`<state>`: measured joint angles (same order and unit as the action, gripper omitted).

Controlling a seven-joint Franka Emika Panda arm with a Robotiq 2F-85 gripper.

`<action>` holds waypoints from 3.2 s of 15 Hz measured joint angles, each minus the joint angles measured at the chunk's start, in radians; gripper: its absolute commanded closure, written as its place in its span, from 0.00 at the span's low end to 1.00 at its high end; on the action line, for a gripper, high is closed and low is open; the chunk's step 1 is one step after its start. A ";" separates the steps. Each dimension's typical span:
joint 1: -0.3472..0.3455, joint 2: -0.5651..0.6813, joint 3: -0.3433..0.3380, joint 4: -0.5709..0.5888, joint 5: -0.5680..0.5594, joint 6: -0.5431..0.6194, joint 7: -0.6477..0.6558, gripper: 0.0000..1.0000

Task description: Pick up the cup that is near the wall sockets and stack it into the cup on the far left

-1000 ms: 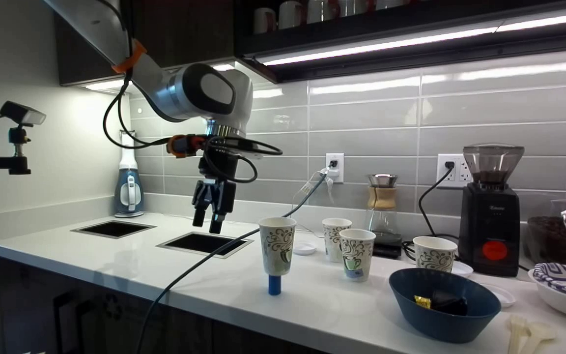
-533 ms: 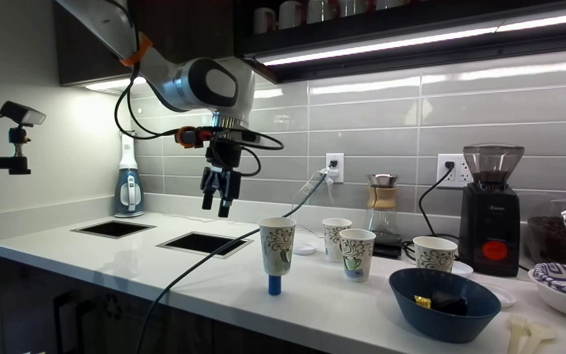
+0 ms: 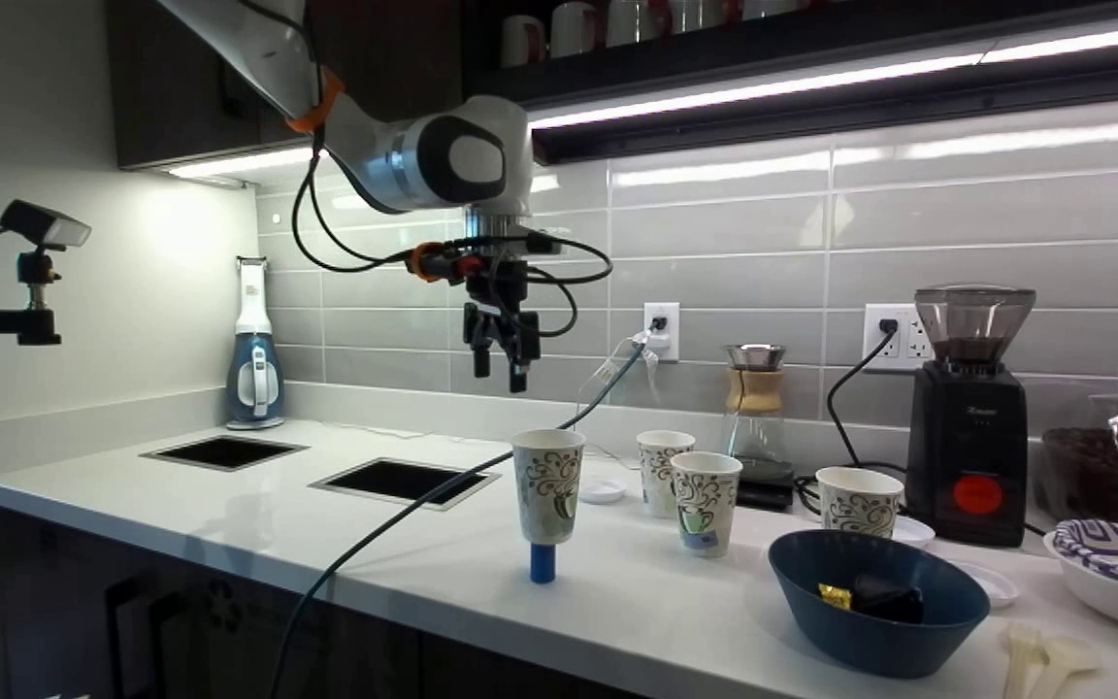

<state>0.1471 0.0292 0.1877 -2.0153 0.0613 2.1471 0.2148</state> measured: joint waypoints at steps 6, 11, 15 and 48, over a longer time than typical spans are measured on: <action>-0.030 0.103 -0.076 0.111 0.006 0.108 0.008 0.00; -0.052 0.197 -0.127 0.203 0.021 0.128 0.133 0.00; -0.036 0.290 -0.150 0.274 0.016 0.146 0.323 0.00; 0.020 0.597 -0.200 0.569 0.017 0.204 0.603 0.99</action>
<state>0.1667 0.6265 -0.0126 -1.4462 0.0783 2.3515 0.8178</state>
